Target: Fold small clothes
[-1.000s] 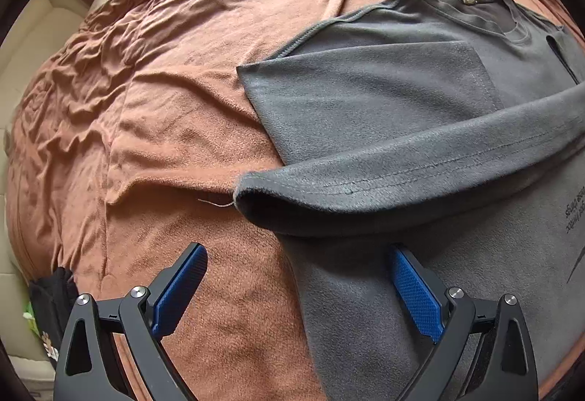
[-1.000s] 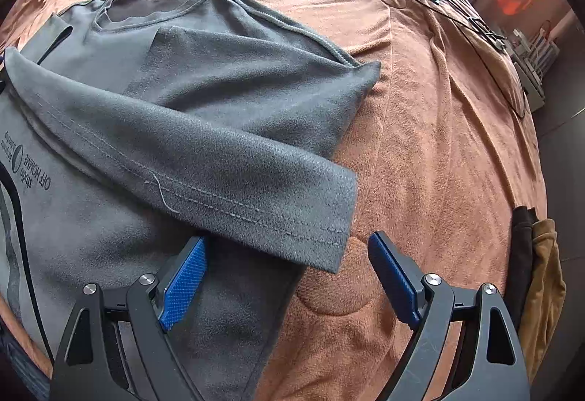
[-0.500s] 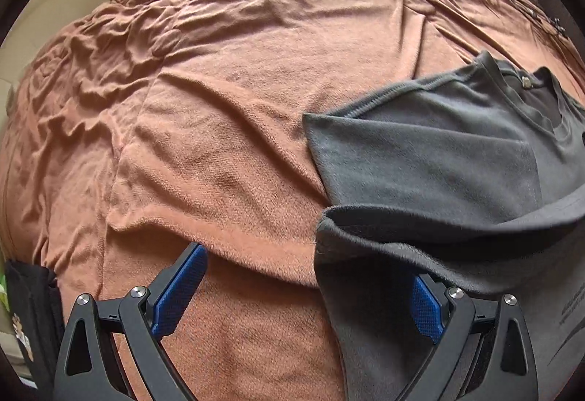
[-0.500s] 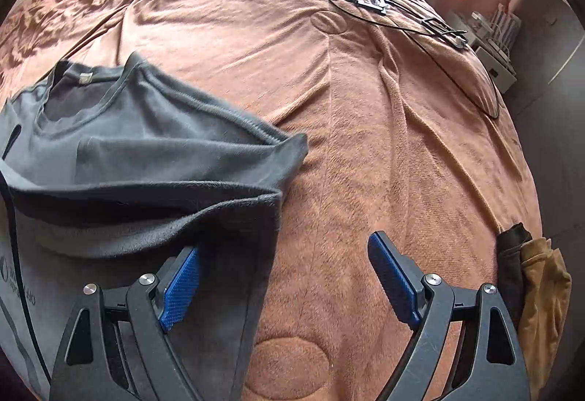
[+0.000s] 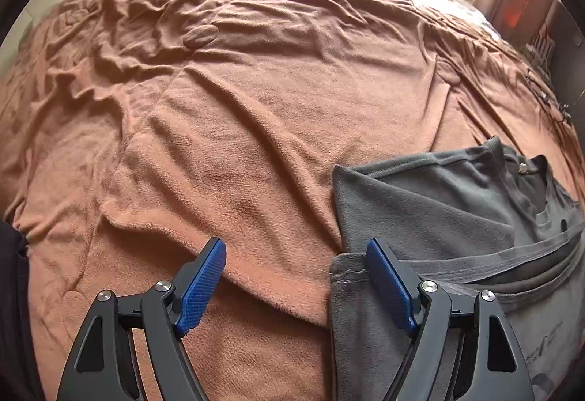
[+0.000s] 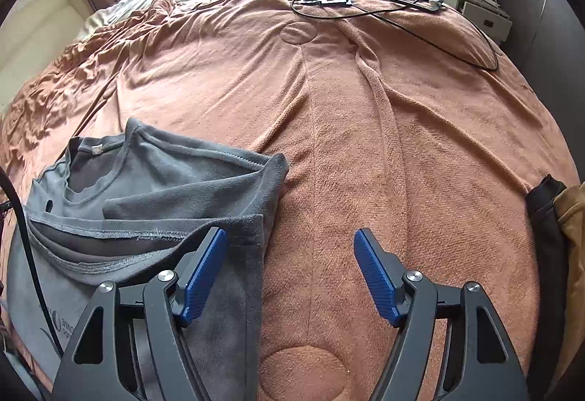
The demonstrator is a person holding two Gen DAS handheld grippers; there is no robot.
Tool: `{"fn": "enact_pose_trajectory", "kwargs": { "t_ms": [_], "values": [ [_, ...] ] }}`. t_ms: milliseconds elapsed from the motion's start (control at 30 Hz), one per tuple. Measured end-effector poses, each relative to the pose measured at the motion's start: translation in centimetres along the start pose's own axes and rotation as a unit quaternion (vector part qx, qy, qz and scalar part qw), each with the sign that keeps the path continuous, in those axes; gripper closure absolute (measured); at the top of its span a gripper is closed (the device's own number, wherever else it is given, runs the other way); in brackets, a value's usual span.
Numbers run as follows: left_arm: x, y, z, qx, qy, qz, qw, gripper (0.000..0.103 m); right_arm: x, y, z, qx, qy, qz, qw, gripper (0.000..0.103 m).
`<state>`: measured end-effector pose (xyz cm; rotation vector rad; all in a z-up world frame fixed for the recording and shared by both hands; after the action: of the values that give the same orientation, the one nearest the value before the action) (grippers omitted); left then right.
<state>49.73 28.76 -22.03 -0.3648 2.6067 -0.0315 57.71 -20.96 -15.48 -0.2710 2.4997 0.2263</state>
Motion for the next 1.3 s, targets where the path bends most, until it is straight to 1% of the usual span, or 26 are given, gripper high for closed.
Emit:
{"fn": "enact_pose_trajectory", "kwargs": {
  "t_ms": [33, 100, 133, 233, 300, 367, 400, 467, 500, 567, 600, 733, 833, 867, 933, 1067, 1100, 1133, 1233, 1300],
  "values": [
    [0.1, -0.2, -0.3, 0.011, -0.003, 0.0, 0.9999, 0.022, 0.2, 0.1, -0.3, -0.008, -0.001, -0.006, 1.0, 0.032],
    [0.3, -1.0, -0.8, 0.029, -0.005, 0.01, 0.9995, 0.025, 0.5, 0.4, -0.6, -0.026, 0.002, -0.016, 1.0, 0.037],
    [0.5, -1.4, -0.8, 0.037, -0.002, 0.017, 0.9992, 0.026, 0.6, 0.5, -0.6, -0.028, 0.007, -0.023, 0.999, 0.04],
    [1.2, -2.2, -0.3, 0.044, 0.012, 0.03, 0.9985, 0.037, 0.8, 0.7, 0.2, -0.02, 0.019, -0.038, 0.999, 0.05],
    [1.5, -2.4, 0.3, 0.048, 0.02, 0.029, 0.9982, 0.047, 0.5, 1.0, 0.8, -0.022, 0.024, -0.037, 0.999, 0.056],
    [1.9, -2.6, 0.8, 0.05, 0.028, 0.028, 0.998, 0.049, 0.3, 1.3, 1.3, -0.022, 0.025, -0.036, 0.999, 0.064],
    [2.1, -2.7, 1.1, 0.049, 0.03, 0.028, 0.9979, 0.053, 0.1, 1.4, 1.5, -0.022, 0.024, -0.037, 0.999, 0.066],
    [2.4, -2.8, 1.6, 0.049, 0.036, 0.028, 0.9978, 0.057, -0.1, 1.8, 1.7, -0.022, 0.023, -0.038, 0.999, 0.078],
    [2.5, -2.9, 1.8, 0.049, 0.037, 0.028, 0.9977, 0.058, -0.2, 1.9, 1.8, -0.018, 0.024, -0.039, 0.999, 0.082],
    [2.5, -2.9, 1.9, 0.049, 0.034, 0.028, 0.9978, 0.058, -0.4, 2.0, 2.0, 0.0, 0.026, -0.039, 0.999, 0.098],
    [2.5, -2.9, 1.9, 0.049, 0.034, 0.028, 0.9978, 0.058, -0.5, 2.0, 1.9, 0.002, 0.023, -0.037, 0.999, 0.099],
    [2.5, -2.8, 1.9, 0.054, 0.034, 0.023, 0.9977, 0.058, -0.4, 1.6, 1.7, 0.008, 0.017, -0.015, 1.0, 0.1],
    [2.5, -2.7, 2.0, 0.063, 0.035, 0.014, 0.9973, 0.059, 0.2, 1.1, 2.3, 0.016, 0.029, 0.001, 0.999, 0.1],
    [2.4, -2.6, 2.0, 0.072, 0.036, 0.008, 0.9967, 0.06, 0.3, 0.9, 2.4, 0.016, 0.031, 0.006, 0.999, 0.1],
    [2.4, -2.1, 2.2, 0.093, 0.039, -0.018, 0.9947, 0.062, 0.5, 0.9, 2.5, 0.015, 0.032, 0.014, 0.999, 0.1],
    [2.4, -1.5, 2.0, 0.136, 0.044, -0.065, 0.9877, 0.078, 0.1, 1.1, 2.2, 0.013, 0.027, 0.013, 0.999, 0.1],
    [2.4, -1.4, 1.9, 0.143, 0.044, -0.072, 0.9861, 0.083, 0.0, 1.1, 2.0, 0.014, 0.025, 0.014, 1.0, 0.1],
    [2.4, -1.3, 1.8, 0.147, 0.043, -0.077, 0.9852, 0.085, 0.1, 1.1, 1.8, 0.013, 0.022, 0.015, 1.0, 0.1],
    [2.2, -1.0, 0.9, 0.146, 0.032, -0.082, 0.9854, 0.094, 0.1, 1.2, 1.1, 0.015, 0.016, 0.01, 1.0, 0.1],
    [2.0, -0.9, 0.0, 0.136, 0.025, -0.072, 0.9877, 0.096, 0.3, 1.3, 0.4, 0.018, 0.013, 0.006, 1.0, 0.1]
  ]
}}
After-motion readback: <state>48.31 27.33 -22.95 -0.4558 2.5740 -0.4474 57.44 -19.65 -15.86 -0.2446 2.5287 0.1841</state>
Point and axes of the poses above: each gripper's, at about its wrist camera, not at the fingertips, and z roughly the way its jaws point, y to its left, x to its underside, the point moved 7 cm from there along z, roughly the way its jaws point
